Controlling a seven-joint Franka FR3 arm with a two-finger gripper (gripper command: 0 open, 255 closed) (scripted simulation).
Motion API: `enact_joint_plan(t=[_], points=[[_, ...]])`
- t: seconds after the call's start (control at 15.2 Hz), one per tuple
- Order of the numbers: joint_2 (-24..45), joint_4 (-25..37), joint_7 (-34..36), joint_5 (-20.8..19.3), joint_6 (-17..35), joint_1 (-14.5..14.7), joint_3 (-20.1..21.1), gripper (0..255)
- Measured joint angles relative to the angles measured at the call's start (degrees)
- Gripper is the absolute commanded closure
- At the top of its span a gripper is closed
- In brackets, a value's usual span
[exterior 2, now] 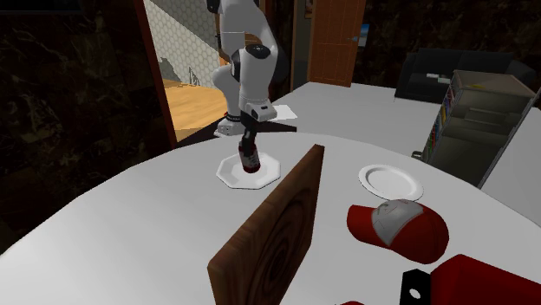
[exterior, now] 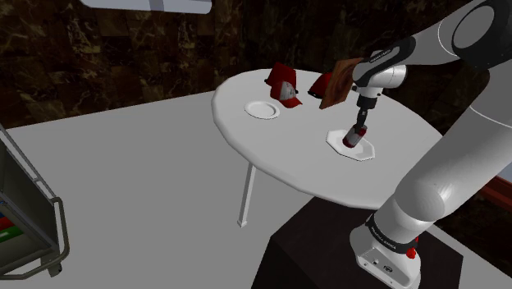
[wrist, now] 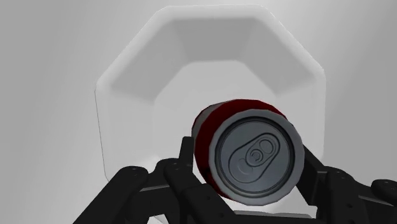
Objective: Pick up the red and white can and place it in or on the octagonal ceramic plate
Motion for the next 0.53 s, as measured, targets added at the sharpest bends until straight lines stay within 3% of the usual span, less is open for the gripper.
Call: enact_joint_plan(t=[0.13,0.2,0.53], points=[[-0.02,-0.02,0.01,-0.01,0.02,0.0,0.0,255],[-0.03,-0.03,0.01,-0.01,0.03,-0.01,0.0,0],[0.12,-0.07,-0.05,0.0,0.07,-0.06,-0.05,0]])
